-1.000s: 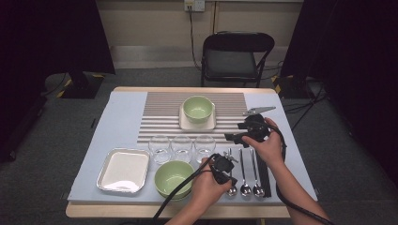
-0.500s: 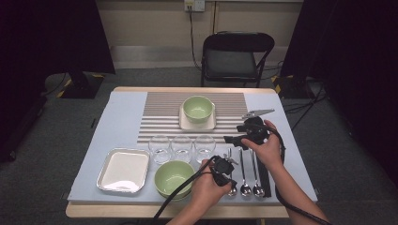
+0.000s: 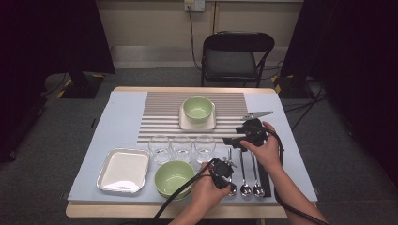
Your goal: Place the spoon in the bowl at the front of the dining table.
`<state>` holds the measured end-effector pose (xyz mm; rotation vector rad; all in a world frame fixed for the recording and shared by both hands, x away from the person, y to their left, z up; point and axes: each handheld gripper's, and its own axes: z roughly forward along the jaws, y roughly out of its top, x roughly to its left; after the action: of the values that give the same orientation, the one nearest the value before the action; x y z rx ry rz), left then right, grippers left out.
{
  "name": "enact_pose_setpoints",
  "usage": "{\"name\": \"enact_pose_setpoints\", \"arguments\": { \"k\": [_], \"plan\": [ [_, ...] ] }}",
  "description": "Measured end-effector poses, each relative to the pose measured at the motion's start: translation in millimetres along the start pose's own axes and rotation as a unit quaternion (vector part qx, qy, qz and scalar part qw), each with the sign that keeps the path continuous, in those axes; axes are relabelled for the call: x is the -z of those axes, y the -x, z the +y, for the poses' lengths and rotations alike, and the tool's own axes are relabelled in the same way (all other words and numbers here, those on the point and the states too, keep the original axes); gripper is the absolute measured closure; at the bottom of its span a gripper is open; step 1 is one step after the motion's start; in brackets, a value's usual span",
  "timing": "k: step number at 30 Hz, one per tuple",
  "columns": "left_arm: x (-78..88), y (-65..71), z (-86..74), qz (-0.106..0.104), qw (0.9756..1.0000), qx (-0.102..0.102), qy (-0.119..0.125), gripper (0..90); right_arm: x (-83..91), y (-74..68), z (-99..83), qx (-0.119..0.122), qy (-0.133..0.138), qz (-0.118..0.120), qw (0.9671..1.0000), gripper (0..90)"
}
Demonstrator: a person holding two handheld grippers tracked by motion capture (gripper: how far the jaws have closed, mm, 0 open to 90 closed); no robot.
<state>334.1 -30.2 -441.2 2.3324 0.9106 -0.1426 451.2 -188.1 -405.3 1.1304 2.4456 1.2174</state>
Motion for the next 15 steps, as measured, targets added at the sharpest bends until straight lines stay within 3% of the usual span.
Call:
{"name": "enact_pose_setpoints", "arguments": {
  "k": [15],
  "plan": [
    [-4.1, -0.2, -3.7, 0.002, 1.0, 0.0, -0.006, 90.0, -2.7, -1.9, -5.4, 0.001, -0.002, 0.0, 1.0, 20.6]
  ]
}}
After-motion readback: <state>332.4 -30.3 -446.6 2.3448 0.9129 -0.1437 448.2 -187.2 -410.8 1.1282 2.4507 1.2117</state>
